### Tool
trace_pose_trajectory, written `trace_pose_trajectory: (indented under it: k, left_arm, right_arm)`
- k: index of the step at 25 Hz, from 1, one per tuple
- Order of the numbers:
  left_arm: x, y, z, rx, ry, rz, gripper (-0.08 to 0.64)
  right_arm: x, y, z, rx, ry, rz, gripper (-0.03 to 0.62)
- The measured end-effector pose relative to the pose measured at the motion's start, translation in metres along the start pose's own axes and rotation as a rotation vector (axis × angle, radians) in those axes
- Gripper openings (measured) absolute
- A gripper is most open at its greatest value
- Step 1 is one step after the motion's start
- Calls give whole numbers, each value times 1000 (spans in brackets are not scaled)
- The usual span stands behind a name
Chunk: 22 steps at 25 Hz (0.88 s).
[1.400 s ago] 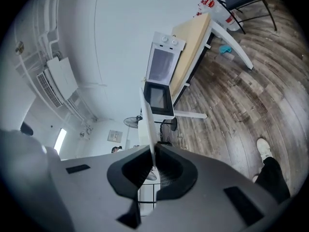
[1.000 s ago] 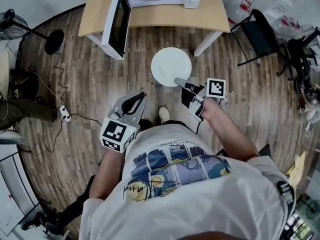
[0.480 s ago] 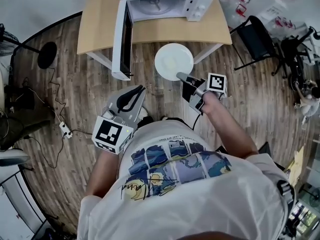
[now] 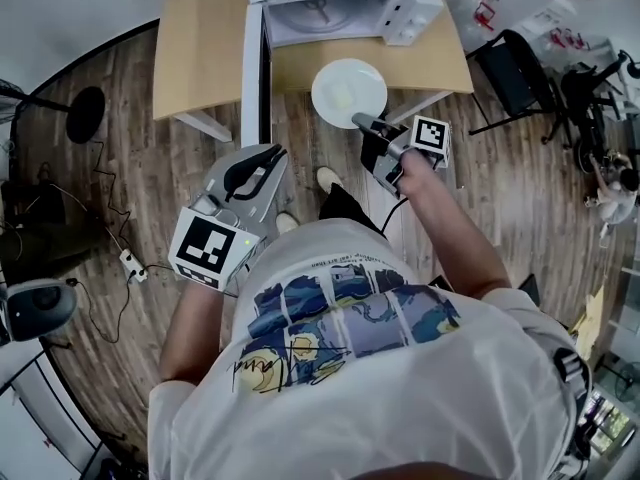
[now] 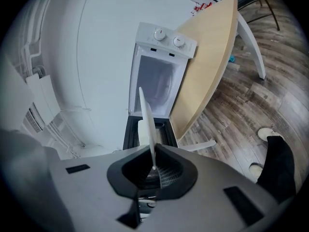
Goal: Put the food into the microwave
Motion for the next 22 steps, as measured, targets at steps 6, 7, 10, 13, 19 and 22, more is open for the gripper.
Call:
trace_pose_trajectory:
  k: [6,7,10,13,19,22]
  left_arm:
    - [27,9,25,31,49,-13,34]
    - [32,11,29,31,59,-17,34]
    - [42,17,43,33,79,-33,34]
    - [46,23,55,43,88,-34,34]
    - [52,30,71,71,116,-65,34]
    - [53,32,79,85,129,-70,34]
  right_arm:
    - [-1,56,39,26,14,27,14]
    - [-2,64,46,28,16,30,14]
    - [-4,92,65,34,22,42,15]
    - [-8,115,81,35,36,65,15]
    - [-26,150,108,31,39,121,15]
    - [-37,165,118,31,38,144,15]
Point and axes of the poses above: the fingertips, and each gripper's own axes: z forward along the fingers, x to its left, y out of its top, the point moved 10 cm from there along -z, backward along the fingers, and after that the axes turned 8 degrees about x, right-handed, at the moved point
